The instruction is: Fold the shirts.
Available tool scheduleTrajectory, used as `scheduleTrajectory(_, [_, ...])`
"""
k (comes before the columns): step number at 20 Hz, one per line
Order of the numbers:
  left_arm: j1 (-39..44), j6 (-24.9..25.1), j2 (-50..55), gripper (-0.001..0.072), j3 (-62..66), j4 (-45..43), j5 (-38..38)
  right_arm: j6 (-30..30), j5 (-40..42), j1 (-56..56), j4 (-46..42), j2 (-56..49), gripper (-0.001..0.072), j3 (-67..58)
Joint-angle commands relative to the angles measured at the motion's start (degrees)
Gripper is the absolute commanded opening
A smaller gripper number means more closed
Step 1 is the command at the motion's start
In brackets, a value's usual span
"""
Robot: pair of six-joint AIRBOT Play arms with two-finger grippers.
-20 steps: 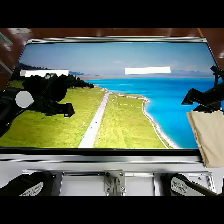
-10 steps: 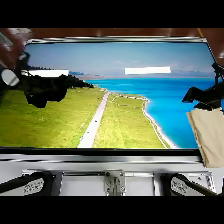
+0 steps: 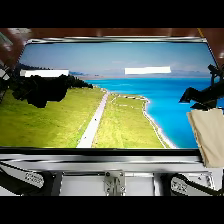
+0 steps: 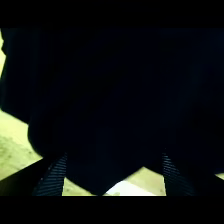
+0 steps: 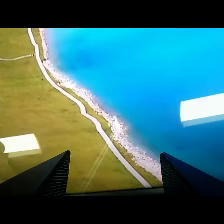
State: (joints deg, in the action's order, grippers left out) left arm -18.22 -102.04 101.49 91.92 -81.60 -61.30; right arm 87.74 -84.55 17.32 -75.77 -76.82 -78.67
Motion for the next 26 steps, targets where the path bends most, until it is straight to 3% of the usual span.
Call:
scheduleTrajectory(1, [-1.0,0.0,5.8,0.0715,0.8,0.6,3.4,0.1,-1.6,0.0,2.8,-2.4,0.0684,0.0])
scheduleTrajectory(3, [-1.0,-0.1,6.9,0.0702,0.8,0.6,5.0,0.1,-1.8,0.0,4.2,-2.7,0.0683,0.0])
scheduleTrajectory(4, [-1.0,-0.1,7.2,0.0545,0.8,0.6,5.3,0.1,-1.8,0.0,4.9,-2.7,0.0683,0.0])
scheduleTrajectory(5, [-1.0,-0.1,7.1,0.0277,0.8,0.6,5.2,0.0,-2.1,0.0,5.3,-2.7,0.0683,0.0])
scheduleTrajectory(6, [-0.9,-0.1,6.7,0.0073,0.9,0.8,5.1,0.0,-2.5,0.0,5.5,-2.7,0.0683,0.0])
scheduleTrajectory(7, [-0.6,-0.1,5.9,0.004,0.9,1.1,5.2,0.0,-3.0,0.0,5.5,-2.7,0.0683,0.0])
scheduleTrajectory(12, [5.8,3.9,-6.5,0.0038,4.4,1.2,6.2,-2.6,-5.0,0.0,7.0,-2.7,0.0683,0.0])
scheduleTrajectory(17, [21.3,6.4,-29.4,0.0038,6.4,1.3,6.4,-5.8,-6.8,0.0,11.3,-0.8,0.0683,-0.1])
scheduleTrajectory(21, [37.0,5.2,-45.1,0.0038,6.4,1.2,6.5,-7.9,-6.0,0.0,13.4,9.9,0.0683,-0.1])
scheduleTrajectory(26, [50.4,3.5,-49.0,0.0038,4.9,1.2,1.4,-7.8,-3.4,0.1,12.9,26.5,0.0683,-0.1])
